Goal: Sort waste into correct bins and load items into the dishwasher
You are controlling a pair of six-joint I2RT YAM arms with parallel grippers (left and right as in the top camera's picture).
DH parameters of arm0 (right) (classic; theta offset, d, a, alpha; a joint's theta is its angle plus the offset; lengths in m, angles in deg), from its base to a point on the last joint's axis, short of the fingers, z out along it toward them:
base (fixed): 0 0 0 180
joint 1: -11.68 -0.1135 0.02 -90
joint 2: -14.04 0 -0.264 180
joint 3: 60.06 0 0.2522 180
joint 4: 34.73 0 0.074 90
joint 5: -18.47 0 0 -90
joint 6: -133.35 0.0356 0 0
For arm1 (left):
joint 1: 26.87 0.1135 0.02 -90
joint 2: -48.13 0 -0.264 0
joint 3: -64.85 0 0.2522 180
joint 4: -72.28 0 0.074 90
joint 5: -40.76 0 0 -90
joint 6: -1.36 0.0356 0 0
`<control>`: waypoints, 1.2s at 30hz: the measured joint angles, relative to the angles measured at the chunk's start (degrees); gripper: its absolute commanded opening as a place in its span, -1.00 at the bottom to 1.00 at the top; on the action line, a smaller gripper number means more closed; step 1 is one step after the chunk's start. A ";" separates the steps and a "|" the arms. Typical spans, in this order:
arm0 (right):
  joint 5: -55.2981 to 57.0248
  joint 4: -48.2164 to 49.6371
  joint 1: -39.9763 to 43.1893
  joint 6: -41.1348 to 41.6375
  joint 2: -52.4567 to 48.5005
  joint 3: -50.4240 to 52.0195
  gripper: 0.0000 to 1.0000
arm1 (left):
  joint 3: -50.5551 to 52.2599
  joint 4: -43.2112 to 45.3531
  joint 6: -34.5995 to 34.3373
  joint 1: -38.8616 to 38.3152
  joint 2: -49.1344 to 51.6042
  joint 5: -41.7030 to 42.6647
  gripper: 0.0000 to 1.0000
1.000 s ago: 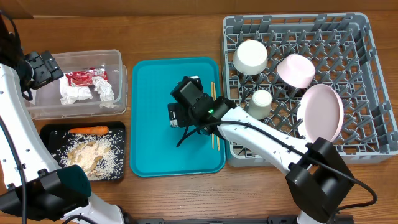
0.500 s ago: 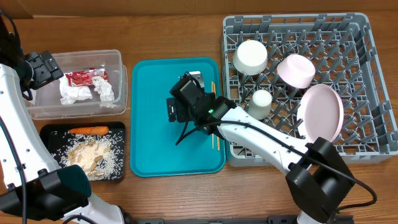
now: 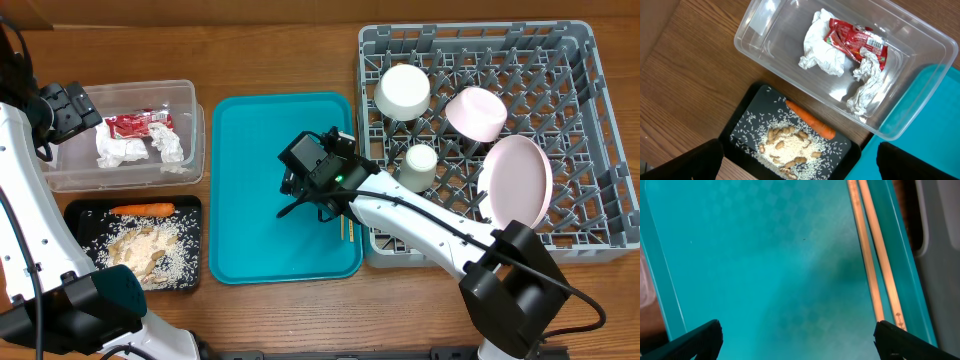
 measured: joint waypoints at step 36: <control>1.36 -3.85 0.66 -9.51 -2.82 0.00 0.03 | 0.00 -0.02 0.00 0.00 0.00 0.00 1.00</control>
